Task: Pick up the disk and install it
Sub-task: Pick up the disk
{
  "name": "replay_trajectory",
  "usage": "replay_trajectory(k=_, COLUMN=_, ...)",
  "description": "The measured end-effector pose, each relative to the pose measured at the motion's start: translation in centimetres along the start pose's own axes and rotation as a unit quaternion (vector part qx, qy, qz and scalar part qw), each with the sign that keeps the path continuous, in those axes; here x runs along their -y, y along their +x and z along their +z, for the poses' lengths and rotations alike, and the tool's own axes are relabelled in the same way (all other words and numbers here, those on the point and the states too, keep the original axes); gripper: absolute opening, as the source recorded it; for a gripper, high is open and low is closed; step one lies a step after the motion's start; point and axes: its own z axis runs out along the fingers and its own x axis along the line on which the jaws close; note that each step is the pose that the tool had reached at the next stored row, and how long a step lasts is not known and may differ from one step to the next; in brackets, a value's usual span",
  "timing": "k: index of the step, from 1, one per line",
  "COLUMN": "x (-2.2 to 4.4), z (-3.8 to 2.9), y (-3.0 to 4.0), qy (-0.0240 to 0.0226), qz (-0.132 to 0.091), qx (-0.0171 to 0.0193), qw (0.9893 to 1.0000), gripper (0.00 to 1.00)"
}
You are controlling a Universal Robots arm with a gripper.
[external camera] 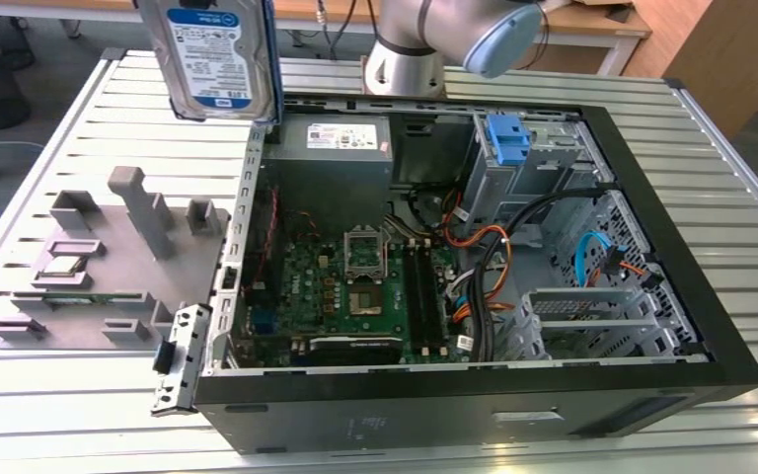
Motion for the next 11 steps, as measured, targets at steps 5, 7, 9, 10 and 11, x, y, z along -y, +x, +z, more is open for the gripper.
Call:
replay_trajectory(k=5, x=1.08, z=-0.04, y=-0.05, qy=0.0000, qz=0.000, qx=0.0000, qw=1.0000, gripper=0.35)
replay_trajectory(k=7, x=1.50, z=-0.05, y=-0.07, qy=0.0000, qz=0.000, qx=0.0000, qw=1.0000, gripper=0.35)
replay_trajectory(k=9, x=1.90, z=-0.07, y=-0.09, qy=0.0000, qz=0.000, qx=0.0000, qw=1.0000, gripper=0.35)
replay_trajectory(k=10, x=2.11, z=-0.07, y=-0.10, qy=0.0000, qz=0.000, qx=0.0000, qw=1.0000, gripper=0.35)
replay_trajectory(k=11, x=2.31, z=-0.08, y=-0.11, qy=0.0000, qz=0.000, qx=0.0000, qw=1.0000, gripper=0.35)
